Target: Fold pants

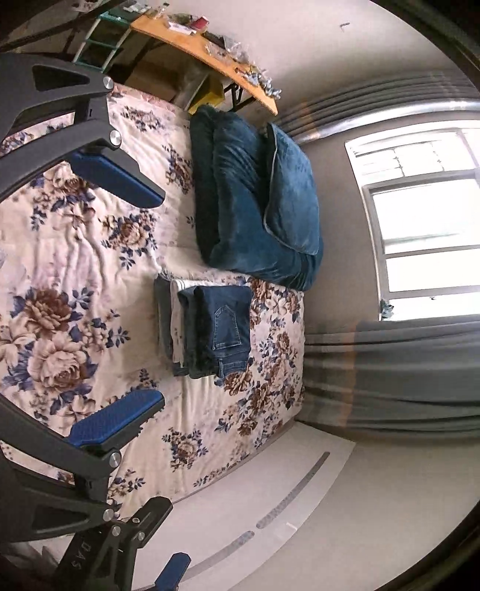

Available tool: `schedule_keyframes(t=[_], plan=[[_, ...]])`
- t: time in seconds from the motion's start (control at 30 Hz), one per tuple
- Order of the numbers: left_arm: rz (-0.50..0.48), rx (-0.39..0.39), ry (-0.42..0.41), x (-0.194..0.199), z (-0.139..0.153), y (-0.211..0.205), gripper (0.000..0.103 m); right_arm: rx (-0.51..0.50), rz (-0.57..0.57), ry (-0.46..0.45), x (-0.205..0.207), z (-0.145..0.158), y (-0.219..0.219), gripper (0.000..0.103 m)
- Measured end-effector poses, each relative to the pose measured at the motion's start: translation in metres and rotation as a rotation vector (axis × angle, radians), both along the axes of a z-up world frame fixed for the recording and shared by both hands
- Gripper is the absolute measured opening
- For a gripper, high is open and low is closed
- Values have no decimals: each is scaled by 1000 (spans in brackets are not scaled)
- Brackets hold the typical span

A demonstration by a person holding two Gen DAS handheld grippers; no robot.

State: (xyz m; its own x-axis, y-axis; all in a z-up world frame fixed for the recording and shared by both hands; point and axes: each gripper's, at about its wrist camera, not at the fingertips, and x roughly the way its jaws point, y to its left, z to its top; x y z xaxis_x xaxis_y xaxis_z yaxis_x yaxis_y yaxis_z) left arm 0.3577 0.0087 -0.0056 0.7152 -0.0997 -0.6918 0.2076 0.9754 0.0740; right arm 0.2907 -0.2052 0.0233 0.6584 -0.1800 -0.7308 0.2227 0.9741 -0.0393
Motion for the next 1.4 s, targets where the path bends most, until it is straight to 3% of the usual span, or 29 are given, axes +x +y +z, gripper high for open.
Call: schedule_keyframes(t=[0.37, 0.7, 1.07, 1.4], plan=[[-28, -22, -14, -73, 36, 8, 100, 32, 8, -79, -93, 58, 21, 100], [-7, -43, -8, -105, 43, 17, 100, 19, 12, -93, -150, 78, 32, 100], [40, -40, -10, -111, 40, 19, 100, 58, 27, -74, -148, 70, 21, 100], [74, -14, -47, -68, 23, 9, 103, 15, 5, -87, -99, 54, 10, 100]])
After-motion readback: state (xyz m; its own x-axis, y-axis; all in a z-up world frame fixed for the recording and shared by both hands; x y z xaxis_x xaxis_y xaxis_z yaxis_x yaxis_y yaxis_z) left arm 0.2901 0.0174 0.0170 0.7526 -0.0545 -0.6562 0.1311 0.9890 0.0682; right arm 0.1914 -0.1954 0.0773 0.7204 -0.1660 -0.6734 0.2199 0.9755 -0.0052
